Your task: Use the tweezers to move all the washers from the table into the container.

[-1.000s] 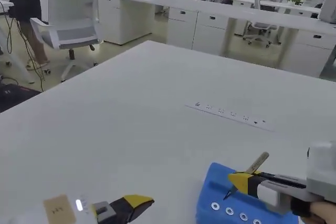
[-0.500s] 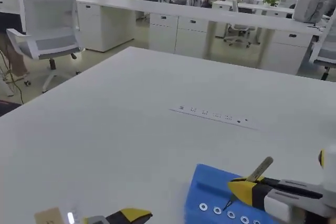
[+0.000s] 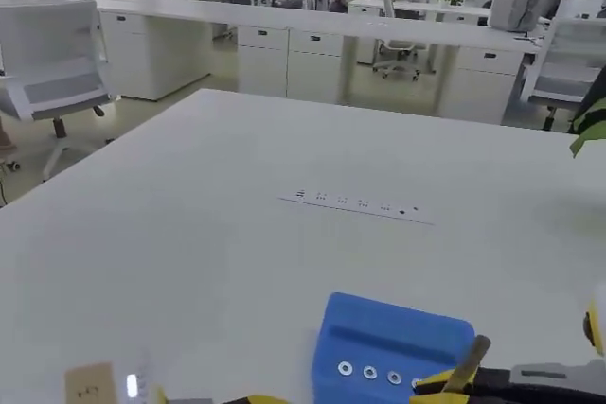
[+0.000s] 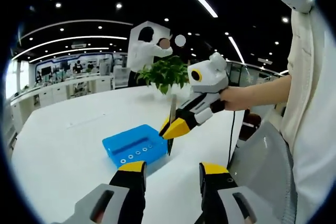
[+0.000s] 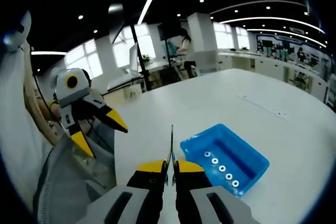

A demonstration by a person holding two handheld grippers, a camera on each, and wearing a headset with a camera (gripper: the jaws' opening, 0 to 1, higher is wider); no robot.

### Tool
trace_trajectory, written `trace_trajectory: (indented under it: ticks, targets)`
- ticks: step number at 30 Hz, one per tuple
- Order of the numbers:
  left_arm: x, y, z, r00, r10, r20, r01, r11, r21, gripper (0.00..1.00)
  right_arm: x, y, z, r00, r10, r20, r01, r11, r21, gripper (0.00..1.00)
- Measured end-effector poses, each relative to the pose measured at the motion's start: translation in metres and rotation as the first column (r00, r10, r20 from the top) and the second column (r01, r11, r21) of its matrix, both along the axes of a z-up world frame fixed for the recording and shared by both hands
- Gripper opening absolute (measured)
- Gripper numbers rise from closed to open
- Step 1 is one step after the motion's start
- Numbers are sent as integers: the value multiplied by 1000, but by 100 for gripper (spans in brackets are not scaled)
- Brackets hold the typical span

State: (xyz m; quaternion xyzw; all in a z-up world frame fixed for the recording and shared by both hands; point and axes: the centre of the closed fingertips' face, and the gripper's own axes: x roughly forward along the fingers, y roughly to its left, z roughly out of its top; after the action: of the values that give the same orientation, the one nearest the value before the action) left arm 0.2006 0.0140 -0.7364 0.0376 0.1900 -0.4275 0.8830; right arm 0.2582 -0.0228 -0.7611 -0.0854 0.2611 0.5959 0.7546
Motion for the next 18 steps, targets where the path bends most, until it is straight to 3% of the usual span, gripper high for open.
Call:
trace_trajectory:
  ticks: [4,10,14,18]
  targets:
    - [-3,-10,5,998,-62,-3,62,998,-2,38,-19,-6,-5,997,71,5,-70,997,-37,4]
    - [-7,-26,13,987,-161,-10,161,987,-1,34,-49,-10,-13,983,181,9,-179,980,-89,4]
    - [-8,-36,16,977,-211,-4,211,977,22,33,-69,-14,-22,960,279,35,-271,950,-154,4]
    - [-13,-46,19,963,-268,-23,269,963,14,27,-82,-12,-22,949,313,33,-304,939,-161,4]
